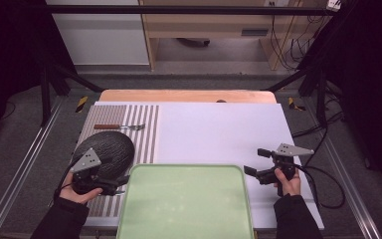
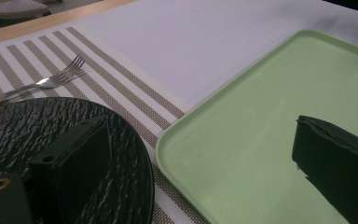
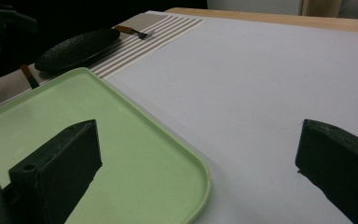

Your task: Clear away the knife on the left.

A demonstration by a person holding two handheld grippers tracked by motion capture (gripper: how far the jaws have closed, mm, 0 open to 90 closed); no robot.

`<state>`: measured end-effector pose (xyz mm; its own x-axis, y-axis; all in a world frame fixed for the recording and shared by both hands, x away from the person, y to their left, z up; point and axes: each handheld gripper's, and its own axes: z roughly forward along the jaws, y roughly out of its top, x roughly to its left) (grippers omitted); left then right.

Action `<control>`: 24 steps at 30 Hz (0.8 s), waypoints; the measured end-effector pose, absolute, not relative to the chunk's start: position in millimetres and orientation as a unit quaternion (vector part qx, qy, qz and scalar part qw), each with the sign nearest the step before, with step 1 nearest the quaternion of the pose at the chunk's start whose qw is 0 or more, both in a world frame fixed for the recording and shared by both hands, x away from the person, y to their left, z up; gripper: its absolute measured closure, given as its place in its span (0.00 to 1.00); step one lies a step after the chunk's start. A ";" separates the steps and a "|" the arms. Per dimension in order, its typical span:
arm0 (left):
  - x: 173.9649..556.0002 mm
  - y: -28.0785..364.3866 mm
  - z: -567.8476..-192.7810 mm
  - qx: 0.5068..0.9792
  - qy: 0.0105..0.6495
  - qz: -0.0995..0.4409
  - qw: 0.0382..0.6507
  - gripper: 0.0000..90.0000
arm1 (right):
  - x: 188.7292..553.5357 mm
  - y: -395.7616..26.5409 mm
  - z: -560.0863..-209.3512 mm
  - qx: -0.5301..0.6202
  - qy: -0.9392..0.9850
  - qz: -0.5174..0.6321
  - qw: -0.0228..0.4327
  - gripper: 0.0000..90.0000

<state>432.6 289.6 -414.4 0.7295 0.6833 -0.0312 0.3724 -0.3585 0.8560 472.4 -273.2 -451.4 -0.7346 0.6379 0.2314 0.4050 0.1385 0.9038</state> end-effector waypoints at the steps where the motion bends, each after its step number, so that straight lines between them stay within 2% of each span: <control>1: 432.2 291.1 -413.7 0.808 0.326 0.168 0.460 0.05 | 472.4 -273.1 -451.5 0.349 0.748 0.555 0.105 0.00; 24: 418.7 320.8 -413.0 0.846 0.315 0.157 0.400 0.05 | 472.6 -272.4 -452.1 0.348 0.750 0.552 0.106 0.00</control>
<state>418.7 320.8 -413.0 0.7526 0.6583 0.0143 0.4072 -0.4824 0.7756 472.6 -272.4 -452.1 -0.7352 0.6393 0.2251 0.4046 0.1475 0.9025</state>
